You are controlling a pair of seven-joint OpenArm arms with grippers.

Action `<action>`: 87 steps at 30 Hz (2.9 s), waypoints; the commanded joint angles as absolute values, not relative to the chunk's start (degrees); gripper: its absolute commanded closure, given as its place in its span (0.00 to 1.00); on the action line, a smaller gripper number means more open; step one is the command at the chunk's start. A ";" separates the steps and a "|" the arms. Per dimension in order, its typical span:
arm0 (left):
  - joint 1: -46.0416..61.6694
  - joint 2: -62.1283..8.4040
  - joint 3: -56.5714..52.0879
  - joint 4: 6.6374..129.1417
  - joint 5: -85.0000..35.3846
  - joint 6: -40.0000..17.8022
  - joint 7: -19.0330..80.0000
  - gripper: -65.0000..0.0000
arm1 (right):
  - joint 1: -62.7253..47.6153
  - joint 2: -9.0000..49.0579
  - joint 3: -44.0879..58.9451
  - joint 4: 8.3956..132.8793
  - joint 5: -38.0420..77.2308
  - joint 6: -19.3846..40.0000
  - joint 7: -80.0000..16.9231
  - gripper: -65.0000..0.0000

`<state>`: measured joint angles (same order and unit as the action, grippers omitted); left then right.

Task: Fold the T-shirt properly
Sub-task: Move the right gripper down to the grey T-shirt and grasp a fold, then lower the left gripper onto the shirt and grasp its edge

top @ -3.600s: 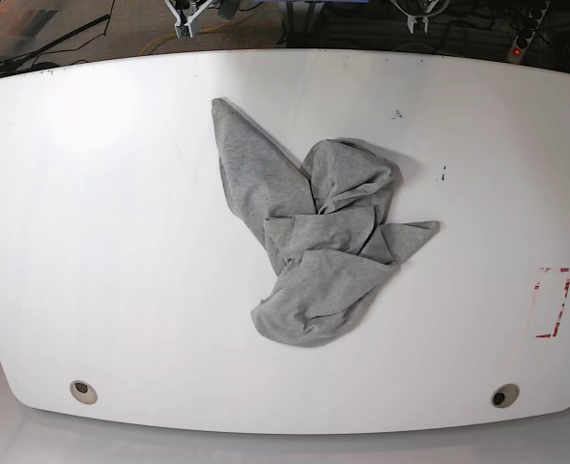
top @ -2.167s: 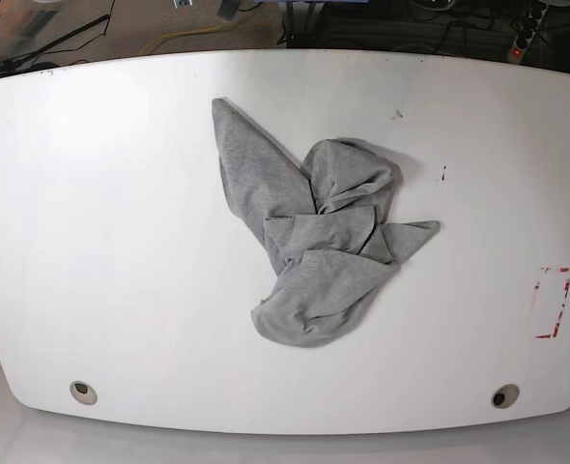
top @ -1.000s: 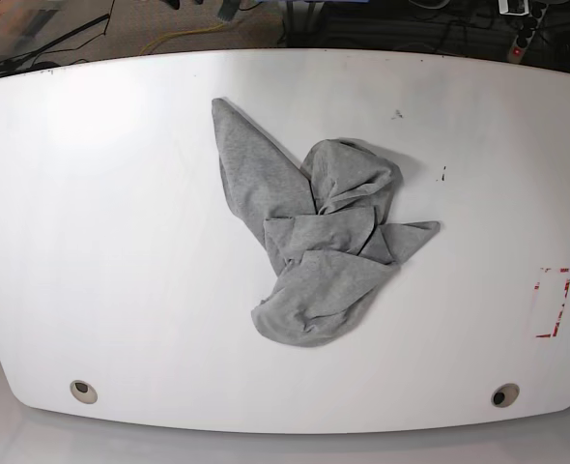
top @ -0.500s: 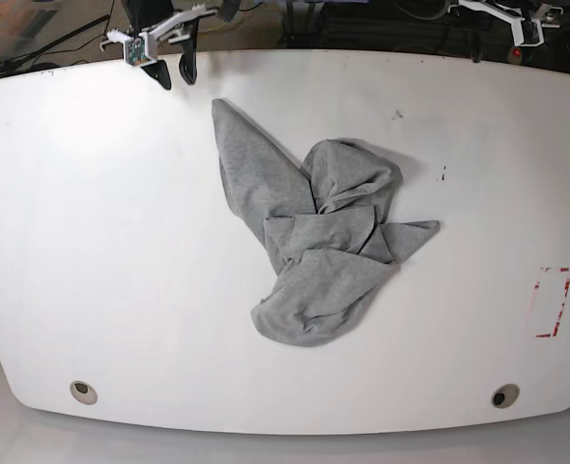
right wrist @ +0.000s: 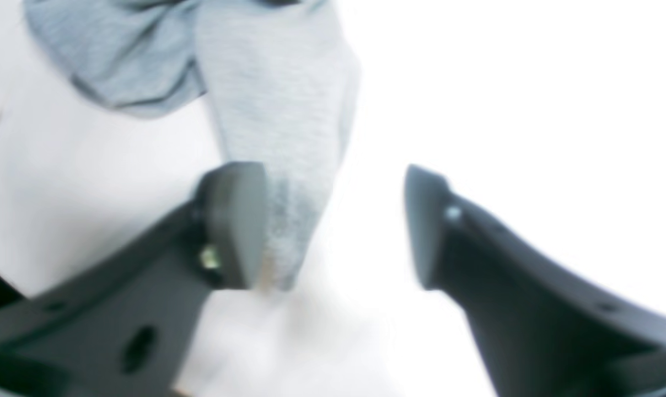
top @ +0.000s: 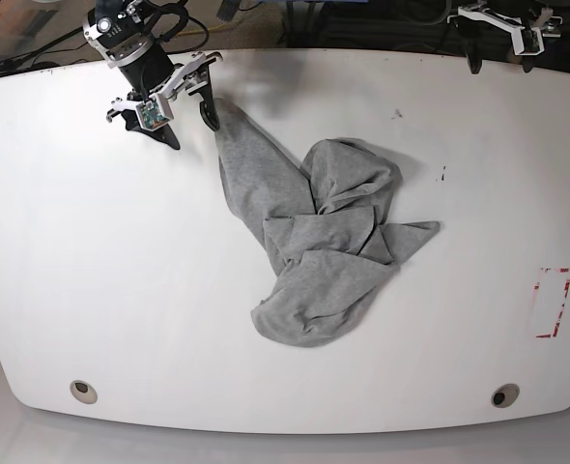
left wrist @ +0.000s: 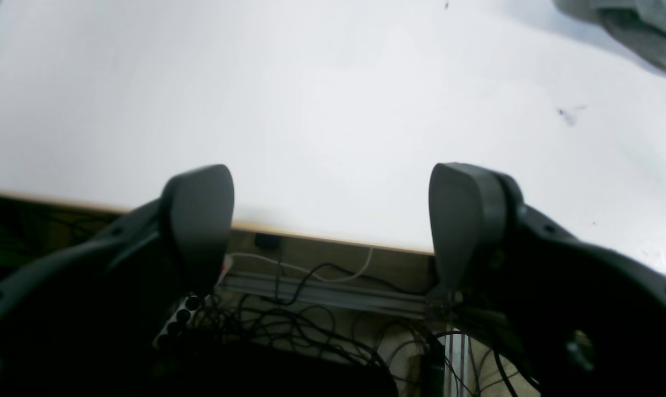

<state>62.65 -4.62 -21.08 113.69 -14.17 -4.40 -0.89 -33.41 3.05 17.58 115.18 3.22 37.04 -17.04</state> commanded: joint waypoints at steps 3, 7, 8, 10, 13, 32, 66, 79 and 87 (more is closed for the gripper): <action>63.60 -4.79 -21.32 114.42 -14.29 -4.18 -2.07 0.20 | -28.00 3.56 17.80 116.09 4.09 40.00 -21.41 0.35; 62.90 -4.79 -21.14 114.42 -14.11 -4.18 -2.07 0.20 | -21.23 3.65 15.16 115.82 3.65 40.00 -28.62 0.35; 62.64 -4.79 -21.14 114.42 -14.02 -4.18 -2.07 0.20 | -20.18 3.74 14.46 115.65 3.56 40.00 -29.85 0.35; 62.29 -4.79 -21.14 114.33 -13.93 -4.18 -1.98 0.20 | -16.84 3.91 12.79 115.21 3.56 40.00 -32.31 0.35; 61.76 -4.79 -21.14 114.33 -13.93 -4.26 -1.98 0.20 | -12.44 5.67 9.45 113.63 3.56 40.00 -35.21 0.35; 61.58 -4.88 -21.14 114.24 -13.85 -4.44 -1.98 0.20 | 6.29 5.32 -9.89 95.43 -7.43 40.00 -38.99 0.35; 59.56 -6.64 -13.32 114.51 -13.85 -4.53 -1.98 0.20 | 11.21 1.98 -10.24 96.57 -10.24 40.00 -42.33 1.00; 42.95 -8.40 -0.22 114.33 -13.85 -4.26 11.65 0.20 | 8.13 2.33 -10.33 101.32 -10.24 40.00 -43.03 1.00; 32.92 -8.22 4.62 113.98 -13.85 -4.18 18.07 0.20 | 7.16 2.24 -10.24 104.57 -10.24 40.00 -43.03 1.00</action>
